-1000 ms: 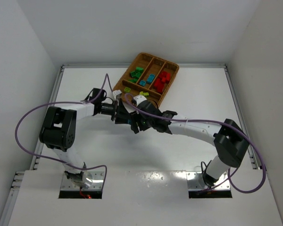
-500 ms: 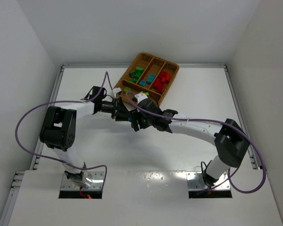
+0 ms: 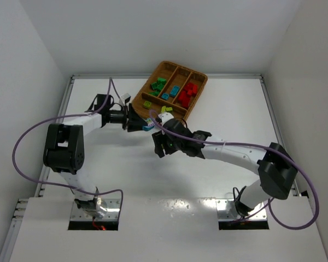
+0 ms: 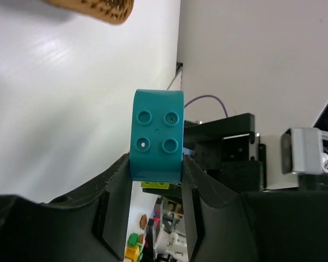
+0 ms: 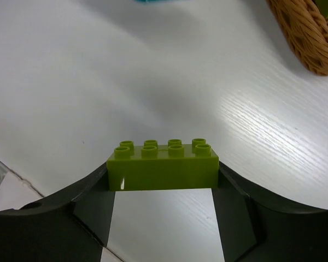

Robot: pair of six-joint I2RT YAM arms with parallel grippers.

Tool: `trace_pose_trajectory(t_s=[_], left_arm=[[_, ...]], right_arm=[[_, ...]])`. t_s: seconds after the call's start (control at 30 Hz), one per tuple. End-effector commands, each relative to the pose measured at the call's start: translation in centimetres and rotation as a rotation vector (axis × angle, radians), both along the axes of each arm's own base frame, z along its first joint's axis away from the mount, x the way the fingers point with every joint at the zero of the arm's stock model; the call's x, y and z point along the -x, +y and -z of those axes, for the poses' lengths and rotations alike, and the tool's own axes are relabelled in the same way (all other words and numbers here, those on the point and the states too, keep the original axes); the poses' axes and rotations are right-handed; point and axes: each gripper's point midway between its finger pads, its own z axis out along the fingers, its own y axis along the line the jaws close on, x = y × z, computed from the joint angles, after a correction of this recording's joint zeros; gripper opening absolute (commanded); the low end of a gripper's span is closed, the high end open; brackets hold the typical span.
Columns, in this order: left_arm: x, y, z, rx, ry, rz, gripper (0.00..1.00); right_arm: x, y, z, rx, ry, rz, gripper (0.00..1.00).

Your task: Sort the legos into containers by color

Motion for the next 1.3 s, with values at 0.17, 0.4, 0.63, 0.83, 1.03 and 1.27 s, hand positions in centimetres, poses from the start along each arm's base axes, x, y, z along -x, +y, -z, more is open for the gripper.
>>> trace_pose_trajectory(t_s=[0.17,0.4,0.63,0.83,1.03,1.27], left_arm=[[-4.5,6.4,-0.5,-0.260,-0.104,-0.245,0.00],[-6.2,12.5,-1.9,-0.670,-0.198,-0.467,0.00],[-6.4,11.5,-3.1,-0.702,-0.250,-0.468,0.00],[-7.7,11.0,-5.5,-0.686,-0.282,-0.475,0.00],[-9.2,9.1,-6.5,-0.672,-0.299,-0.456,0.00],[-10.0,7.5,-6.7,-0.678,-0.321,-0.432,0.00]], right_arm=[[-2.6,-4.5,-2.9,0.008,-0.068,0.194,0.44],[-11.1,-3.5,-4.3,0.013,-0.051,0.302,0.44],[-18.6,-1.1,-1.5,0.033,-0.017,0.348,0.50],[-22.4,1.6,-0.7,-0.037,-0.002,0.356,0.66],[-23.6,2.7,-0.4,-0.089,0.022,0.374,0.91],[-21.4,-4.7,-5.5,-0.097,-0.166,0.597,0.83]])
